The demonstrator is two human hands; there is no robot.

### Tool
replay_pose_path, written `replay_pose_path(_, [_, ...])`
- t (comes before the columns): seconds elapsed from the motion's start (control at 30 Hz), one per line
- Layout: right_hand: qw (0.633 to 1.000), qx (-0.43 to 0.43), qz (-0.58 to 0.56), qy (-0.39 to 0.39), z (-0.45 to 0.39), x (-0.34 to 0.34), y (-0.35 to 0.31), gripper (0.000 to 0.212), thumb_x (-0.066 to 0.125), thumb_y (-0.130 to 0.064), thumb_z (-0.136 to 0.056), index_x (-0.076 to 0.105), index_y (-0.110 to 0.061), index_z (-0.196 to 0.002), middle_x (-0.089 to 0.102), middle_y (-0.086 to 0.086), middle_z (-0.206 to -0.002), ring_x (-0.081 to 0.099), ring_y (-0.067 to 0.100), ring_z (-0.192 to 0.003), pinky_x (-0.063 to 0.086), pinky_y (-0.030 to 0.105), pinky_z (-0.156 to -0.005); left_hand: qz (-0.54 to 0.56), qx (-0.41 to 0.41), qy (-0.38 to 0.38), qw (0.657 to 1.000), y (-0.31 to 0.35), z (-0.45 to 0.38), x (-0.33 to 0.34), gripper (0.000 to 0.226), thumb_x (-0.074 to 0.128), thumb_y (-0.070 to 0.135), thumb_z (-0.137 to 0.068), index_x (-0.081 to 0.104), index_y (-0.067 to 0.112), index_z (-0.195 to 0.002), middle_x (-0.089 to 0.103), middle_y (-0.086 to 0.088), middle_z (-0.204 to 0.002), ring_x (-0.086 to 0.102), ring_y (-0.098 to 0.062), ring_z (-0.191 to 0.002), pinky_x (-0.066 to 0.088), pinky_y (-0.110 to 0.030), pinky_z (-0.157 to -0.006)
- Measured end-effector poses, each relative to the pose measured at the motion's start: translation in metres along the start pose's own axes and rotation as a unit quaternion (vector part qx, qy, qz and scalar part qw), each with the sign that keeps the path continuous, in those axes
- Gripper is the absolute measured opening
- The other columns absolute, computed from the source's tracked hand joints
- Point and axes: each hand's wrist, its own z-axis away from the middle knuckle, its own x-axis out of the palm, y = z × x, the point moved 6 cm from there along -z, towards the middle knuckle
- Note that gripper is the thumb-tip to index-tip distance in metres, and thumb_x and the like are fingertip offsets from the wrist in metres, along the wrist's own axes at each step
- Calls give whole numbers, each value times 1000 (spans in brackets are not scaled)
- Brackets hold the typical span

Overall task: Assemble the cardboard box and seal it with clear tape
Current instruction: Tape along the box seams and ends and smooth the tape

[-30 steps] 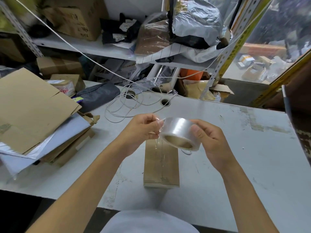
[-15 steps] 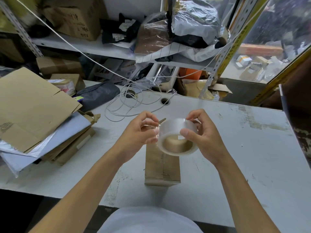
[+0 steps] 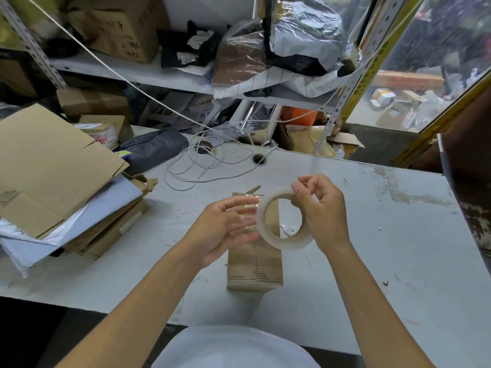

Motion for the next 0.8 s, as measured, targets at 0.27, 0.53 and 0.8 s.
replay_pose_path(0.27, [996, 84, -36, 12, -6, -3, 3, 30, 66, -20, -94, 47, -6, -74, 61, -2, -71, 59, 5, -61, 59, 30, -61, -200, 156, 1, 967, 8, 1, 6, 33, 72, 6, -79, 67, 16, -110, 68, -1, -126, 66, -33, -109, 55, -46, -95])
replay_pose_path(0.53, [987, 90, -58, -120, 6, 8, -3, 30, 74, -38, -82, 61, -13, -91, 68, -5, -110, 67, 11, -95, 56, 29, -80, -198, 196, 68, 958, 19, 4, 4, 12, 64, 5, -92, 61, 9, -81, 75, 3, -110, 69, -21, -82, 55, -30, -67])
replay_pose_path(0.8, [936, -192, 235, -181, 47, 18, -19, 35, 61, -55, -84, 66, -22, -96, 54, -13, -125, 36, -4, -130, 36, 37, -108, -179, 150, 155, 960, 18, 2, -6, 14, 56, 16, -99, 58, 6, -89, 63, -13, -82, 64, -18, -73, 57, -30, -59])
